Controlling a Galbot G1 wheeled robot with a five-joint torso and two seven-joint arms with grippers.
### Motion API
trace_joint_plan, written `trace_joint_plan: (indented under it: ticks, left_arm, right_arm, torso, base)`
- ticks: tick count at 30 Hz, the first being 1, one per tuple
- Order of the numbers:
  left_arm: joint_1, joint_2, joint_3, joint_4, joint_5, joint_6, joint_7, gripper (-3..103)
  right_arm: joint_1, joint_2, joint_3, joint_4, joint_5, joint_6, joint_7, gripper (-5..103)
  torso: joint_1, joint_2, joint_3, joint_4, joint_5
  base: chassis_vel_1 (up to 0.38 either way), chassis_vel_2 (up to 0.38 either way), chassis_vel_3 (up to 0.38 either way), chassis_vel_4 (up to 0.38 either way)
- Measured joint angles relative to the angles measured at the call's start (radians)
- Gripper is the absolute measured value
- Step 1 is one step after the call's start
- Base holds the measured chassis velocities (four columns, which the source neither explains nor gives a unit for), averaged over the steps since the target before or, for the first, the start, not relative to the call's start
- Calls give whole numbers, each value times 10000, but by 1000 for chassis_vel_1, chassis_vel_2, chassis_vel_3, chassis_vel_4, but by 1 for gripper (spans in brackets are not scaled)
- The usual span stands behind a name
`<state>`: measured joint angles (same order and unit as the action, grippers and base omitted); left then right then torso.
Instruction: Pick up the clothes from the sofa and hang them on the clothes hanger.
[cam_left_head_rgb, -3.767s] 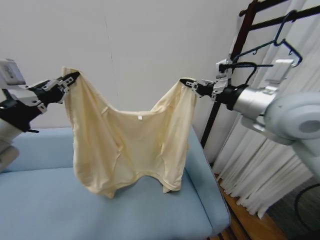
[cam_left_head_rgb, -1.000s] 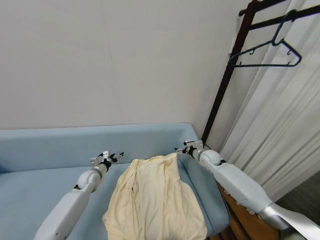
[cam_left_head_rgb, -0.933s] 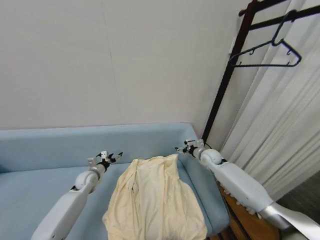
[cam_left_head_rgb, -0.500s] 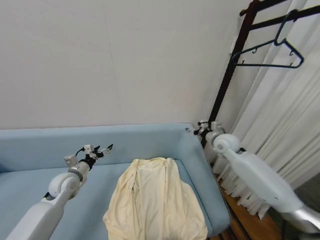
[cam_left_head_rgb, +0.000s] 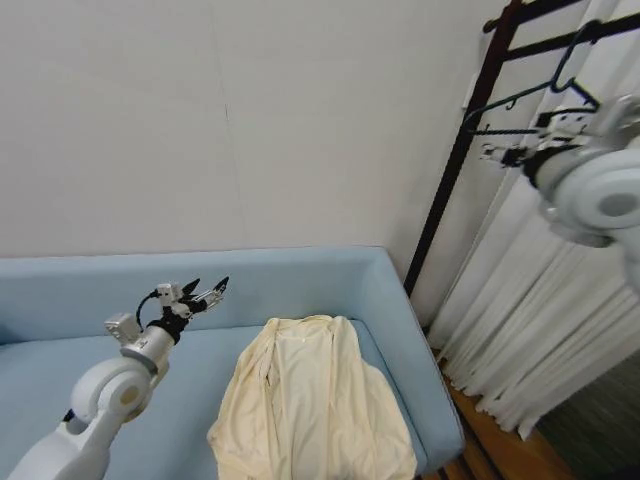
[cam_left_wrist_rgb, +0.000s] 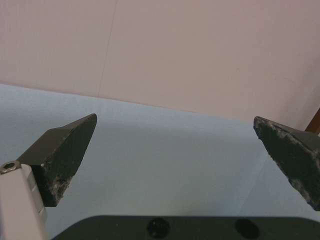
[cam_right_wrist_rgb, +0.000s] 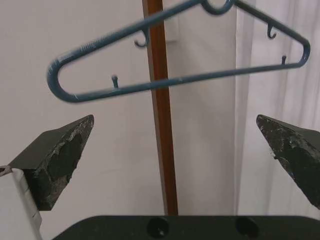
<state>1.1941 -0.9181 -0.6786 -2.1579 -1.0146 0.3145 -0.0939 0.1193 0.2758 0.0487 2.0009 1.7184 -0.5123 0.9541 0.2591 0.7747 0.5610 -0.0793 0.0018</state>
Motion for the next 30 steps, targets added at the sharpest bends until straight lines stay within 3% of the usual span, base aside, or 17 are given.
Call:
trace_joint_plan:
  ticks: [5,12,16,20,24,28,30]
  left_arm:
    - [-11,-17,136,-15,17,33,-91,100]
    - [-99,52,214,-99,13,104,-152,100]
    - [-118,119,221,-124,6,136,-170,100]
    - [3,142,195,-170,-9,157,-242,100]
    - [138,122,177,-228,-10,167,-344,100]
    - [384,133,112,-426,12,181,-513,100]
    - [401,135,102,-437,15,182,-533,100]
  right_arm:
    - [805,-256,-249,-126,797,253,-428,100]
    - [1071,245,-655,-392,527,657,-853,100]
    - [660,716,-694,-238,-805,1430,-1382,100]
    - [346,1026,-659,84,-1790,1748,-1792,100]
    - [357,1368,-617,317,-2275,1722,-1609,100]
    - [1092,2243,-874,48,-2690,1034,-1102,100]
    - [1238,2333,-961,-67,-2690,925,-1082,100]
  torso:
    - [0,0,1,14,-4]
    - [4,-2,4,17,-4]
    - [4,-2,4,14,-4]
    - [4,-2,5,14,-3]
    - [3,-2,4,13,-5]
    - [3,-2,4,15,-6]
    - [3,-2,4,15,-6]
  base:
    - [-22,-12,-11,-3]
    - [0,0,0,0]
    - [0,0,0,0]
    - [0,0,0,0]
    - [0,0,0,0]
    - [0,0,0,0]
    - [0,0,0,0]
